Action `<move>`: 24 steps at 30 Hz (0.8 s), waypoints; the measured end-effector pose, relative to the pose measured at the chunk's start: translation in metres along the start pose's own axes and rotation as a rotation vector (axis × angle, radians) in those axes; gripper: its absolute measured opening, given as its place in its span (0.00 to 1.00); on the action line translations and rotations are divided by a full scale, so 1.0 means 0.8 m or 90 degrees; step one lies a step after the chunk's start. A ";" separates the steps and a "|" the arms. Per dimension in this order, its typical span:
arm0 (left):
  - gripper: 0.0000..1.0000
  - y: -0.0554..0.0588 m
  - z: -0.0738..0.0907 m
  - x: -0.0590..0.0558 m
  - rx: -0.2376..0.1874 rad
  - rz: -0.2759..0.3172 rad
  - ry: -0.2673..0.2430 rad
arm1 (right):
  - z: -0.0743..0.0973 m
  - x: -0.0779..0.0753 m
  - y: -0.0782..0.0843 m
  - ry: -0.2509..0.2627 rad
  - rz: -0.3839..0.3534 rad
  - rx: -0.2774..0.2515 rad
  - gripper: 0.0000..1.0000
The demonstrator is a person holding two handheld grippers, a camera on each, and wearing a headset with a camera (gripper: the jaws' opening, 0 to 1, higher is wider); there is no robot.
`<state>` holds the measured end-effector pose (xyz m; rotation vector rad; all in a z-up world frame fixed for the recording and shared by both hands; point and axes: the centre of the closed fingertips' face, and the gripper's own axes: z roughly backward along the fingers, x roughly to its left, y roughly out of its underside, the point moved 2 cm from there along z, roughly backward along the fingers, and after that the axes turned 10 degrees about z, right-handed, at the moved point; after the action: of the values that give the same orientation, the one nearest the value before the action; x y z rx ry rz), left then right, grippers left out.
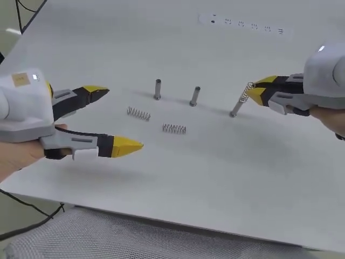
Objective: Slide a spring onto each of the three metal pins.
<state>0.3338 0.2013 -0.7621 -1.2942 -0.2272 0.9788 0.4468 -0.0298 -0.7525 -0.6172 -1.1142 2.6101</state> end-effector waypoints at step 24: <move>0.90 0.001 0.002 -0.003 0.003 0.002 0.001 | -0.016 0.005 0.021 -0.010 -0.019 0.018 0.12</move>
<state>0.3311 0.2009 -0.7615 -1.2916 -0.2219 0.9815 0.4482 -0.0312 -0.7739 -0.5706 -1.0808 2.6044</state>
